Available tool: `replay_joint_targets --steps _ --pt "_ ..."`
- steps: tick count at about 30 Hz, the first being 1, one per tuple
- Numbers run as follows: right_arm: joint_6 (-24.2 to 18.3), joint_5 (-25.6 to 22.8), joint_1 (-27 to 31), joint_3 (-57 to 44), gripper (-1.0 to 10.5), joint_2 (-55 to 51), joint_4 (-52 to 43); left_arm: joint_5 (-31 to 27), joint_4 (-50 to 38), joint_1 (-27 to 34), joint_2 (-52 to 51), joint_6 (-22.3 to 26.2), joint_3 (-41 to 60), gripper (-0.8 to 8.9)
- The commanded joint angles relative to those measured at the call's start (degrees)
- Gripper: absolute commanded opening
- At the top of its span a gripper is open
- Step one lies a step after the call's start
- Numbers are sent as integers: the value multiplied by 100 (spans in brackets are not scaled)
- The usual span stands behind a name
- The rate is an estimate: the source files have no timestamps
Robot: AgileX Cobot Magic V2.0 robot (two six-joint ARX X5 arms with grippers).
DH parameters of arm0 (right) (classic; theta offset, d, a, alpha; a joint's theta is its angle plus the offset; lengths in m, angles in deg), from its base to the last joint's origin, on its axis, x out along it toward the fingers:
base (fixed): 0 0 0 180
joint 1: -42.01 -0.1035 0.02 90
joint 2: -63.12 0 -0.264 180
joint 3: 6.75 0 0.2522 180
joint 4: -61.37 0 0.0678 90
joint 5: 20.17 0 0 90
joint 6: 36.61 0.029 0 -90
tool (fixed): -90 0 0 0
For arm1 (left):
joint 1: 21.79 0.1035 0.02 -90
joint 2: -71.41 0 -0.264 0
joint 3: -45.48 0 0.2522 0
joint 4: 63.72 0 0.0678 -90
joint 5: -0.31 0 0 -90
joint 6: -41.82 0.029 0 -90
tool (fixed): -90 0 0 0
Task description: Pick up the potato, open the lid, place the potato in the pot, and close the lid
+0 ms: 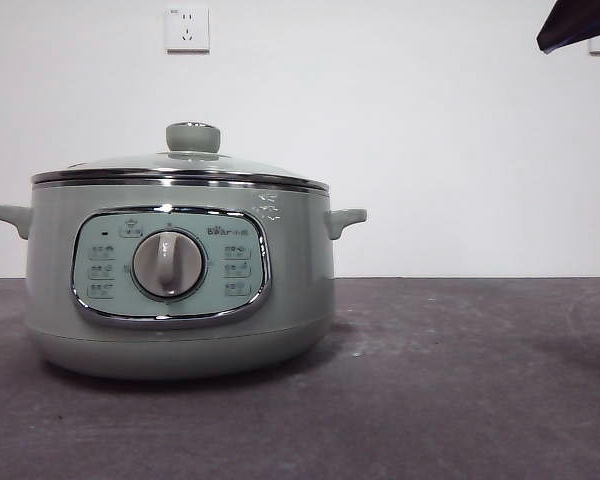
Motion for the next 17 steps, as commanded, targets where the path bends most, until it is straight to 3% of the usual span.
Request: replay_joint_targets --steps 1,14,17 --pt "55 -7 -7 -48 1 -9 -33 -13 -20 17 -17 -35 92 -3" --pt "55 -2 -7 -48 1 -11 -9 -13 -20 17 -17 -35 92 -3" --pt "-354 -188 35 -48 1 -264 138 -13 -20 17 -17 -35 92 -3"
